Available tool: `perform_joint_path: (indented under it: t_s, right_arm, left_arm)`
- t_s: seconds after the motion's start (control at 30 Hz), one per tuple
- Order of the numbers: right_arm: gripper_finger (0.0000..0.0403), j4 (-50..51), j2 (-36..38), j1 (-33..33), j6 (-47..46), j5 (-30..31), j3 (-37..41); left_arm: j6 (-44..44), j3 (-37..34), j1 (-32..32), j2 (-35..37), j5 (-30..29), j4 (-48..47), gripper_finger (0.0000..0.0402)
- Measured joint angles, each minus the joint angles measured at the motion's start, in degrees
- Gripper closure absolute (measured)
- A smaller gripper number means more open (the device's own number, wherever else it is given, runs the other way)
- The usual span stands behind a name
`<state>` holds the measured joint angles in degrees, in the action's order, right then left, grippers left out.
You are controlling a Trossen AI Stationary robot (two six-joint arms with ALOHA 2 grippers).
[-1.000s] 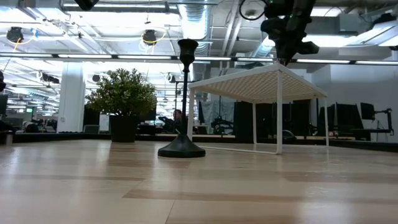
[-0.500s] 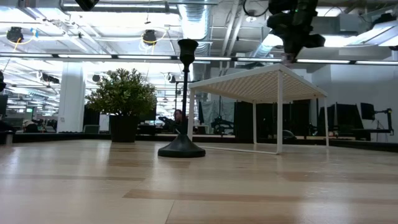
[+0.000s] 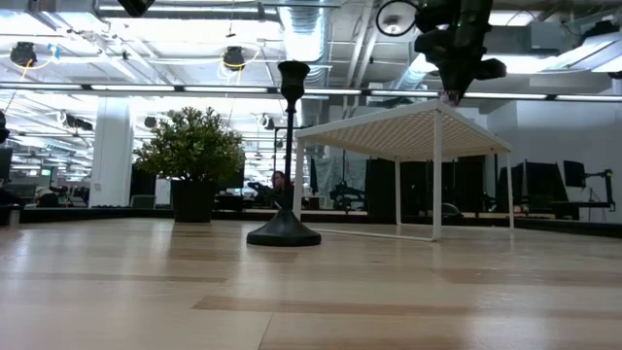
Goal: Pick & Place candle stick holders
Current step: Put the pink glass candle holder on the shelf aligned with the other green candle holder
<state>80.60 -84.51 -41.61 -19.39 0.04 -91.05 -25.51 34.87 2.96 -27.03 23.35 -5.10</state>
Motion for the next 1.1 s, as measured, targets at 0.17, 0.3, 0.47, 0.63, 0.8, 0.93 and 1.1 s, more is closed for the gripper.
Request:
perform_joint_path:
  t_s: [0.17,0.3,0.47,0.63,0.8,0.93,1.1]
  right_arm:
    - [0.0380,-0.5,-0.9,0.3,0.2,-0.2,-0.2]
    - [0.0380,-1.0,-0.9,0.3,0.5,-0.2,-0.2]
    - [0.0380,-1.0,-0.9,0.3,0.5,-0.2,-0.2]
    - [0.0351,-0.9,-1.0,0.3,0.5,-0.1,-0.1]
    - [0.0342,-0.8,-1.0,0.4,0.0,-0.1,0.0]
    - [0.0340,-0.8,-1.0,0.4,0.0,-0.1,0.0]
    - [0.0332,-2.0,-1.0,0.4,0.0,-0.1,0.0]
  left_arm:
    - [-0.2,0.0,0.0,0.0,0.0,0.0,0.0392]
    - [-0.2,0.0,0.0,0.0,0.0,0.0,0.0392]
    - [-0.2,0.0,0.0,0.0,0.0,0.0,0.0392]
    - [-0.2,0.0,0.0,0.0,0.0,0.0,0.0392]
    - [-0.2,0.0,0.0,0.0,0.0,0.0,0.0392]
    - [-0.2,0.0,0.0,0.0,0.0,0.0,0.0392]
    - [-0.2,0.0,0.0,0.0,0.0,0.0,0.0392]
